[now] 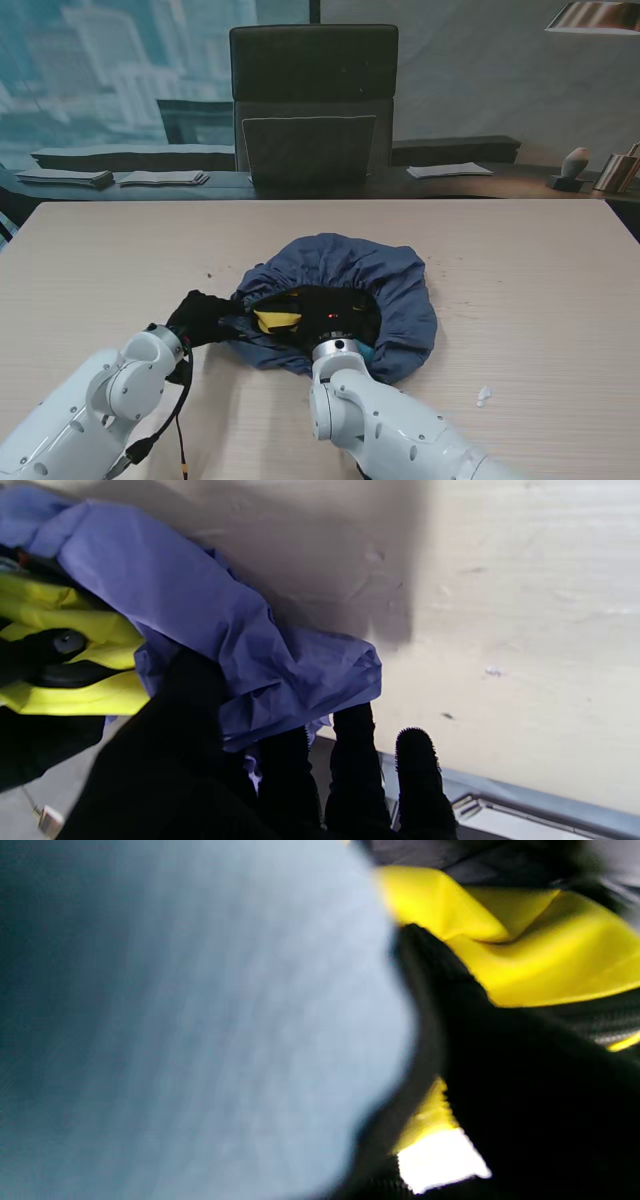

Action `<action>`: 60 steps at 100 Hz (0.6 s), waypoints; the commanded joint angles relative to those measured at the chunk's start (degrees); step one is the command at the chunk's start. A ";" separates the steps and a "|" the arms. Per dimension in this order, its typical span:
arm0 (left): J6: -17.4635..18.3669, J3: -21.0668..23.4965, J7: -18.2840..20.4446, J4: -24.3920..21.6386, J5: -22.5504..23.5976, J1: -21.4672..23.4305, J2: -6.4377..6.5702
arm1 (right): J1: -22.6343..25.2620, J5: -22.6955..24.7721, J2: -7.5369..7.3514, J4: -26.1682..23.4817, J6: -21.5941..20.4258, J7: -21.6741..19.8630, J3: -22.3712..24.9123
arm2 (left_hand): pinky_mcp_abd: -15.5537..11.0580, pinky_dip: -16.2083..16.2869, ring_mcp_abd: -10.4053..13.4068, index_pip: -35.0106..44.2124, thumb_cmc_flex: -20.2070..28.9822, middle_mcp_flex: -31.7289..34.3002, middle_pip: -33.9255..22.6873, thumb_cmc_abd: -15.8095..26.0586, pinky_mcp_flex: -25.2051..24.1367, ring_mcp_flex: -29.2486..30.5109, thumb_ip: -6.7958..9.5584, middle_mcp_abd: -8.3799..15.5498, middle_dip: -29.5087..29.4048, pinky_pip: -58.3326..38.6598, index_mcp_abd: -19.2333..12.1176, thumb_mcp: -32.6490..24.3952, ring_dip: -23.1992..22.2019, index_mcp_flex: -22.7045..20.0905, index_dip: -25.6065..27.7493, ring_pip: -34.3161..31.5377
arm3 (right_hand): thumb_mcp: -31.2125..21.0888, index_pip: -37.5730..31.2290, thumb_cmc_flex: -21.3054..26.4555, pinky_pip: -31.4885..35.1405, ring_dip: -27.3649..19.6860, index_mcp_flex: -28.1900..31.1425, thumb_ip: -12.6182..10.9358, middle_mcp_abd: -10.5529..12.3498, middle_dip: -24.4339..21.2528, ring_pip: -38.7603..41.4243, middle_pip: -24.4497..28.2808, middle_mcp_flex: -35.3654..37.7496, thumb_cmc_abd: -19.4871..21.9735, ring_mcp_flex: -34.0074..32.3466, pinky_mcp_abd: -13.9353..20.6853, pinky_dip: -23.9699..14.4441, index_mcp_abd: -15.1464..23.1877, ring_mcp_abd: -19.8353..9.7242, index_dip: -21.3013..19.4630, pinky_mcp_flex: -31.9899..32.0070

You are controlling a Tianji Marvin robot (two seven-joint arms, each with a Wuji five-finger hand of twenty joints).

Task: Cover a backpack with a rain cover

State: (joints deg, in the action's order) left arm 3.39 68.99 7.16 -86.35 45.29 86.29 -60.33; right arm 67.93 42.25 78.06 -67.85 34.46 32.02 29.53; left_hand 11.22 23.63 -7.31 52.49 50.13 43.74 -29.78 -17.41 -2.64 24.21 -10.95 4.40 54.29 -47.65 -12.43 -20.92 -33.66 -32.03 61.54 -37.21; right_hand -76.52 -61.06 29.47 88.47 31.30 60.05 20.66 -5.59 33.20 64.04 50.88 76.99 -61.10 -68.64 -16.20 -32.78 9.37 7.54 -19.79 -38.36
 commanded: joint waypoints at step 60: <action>10.25 8.50 -10.24 -12.93 -6.27 9.47 -2.66 | -2.84 -2.79 2.02 3.67 0.82 -0.98 -0.45 | -1.72 0.83 2.83 4.27 0.64 0.63 2.92 1.67 -1.02 0.36 -0.89 4.15 2.57 -1.84 -10.16 -6.30 -1.40 -3.77 6.14 -1.63 | -5.53 -2.26 4.78 1.19 2.86 2.59 1.13 -4.01 -1.70 4.61 3.97 6.62 -0.05 -6.34 0.13 1.08 -2.79 0.46 1.50 -1.70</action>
State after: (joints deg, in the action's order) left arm 12.85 77.38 -2.36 -97.29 38.09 95.28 -62.10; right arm 65.24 39.66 80.30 -63.72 36.17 32.71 29.25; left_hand 11.15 23.63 -6.07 52.06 49.64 43.74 -27.12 -17.85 -2.64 24.24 -10.97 5.83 55.61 -47.60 -13.02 -21.59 -33.68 -32.03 63.26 -37.60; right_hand -77.93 -62.48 29.47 88.80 32.98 60.79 20.73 -6.75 32.35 66.71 51.94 78.23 -63.22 -70.24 -17.57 -32.66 6.02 8.88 -19.28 -39.91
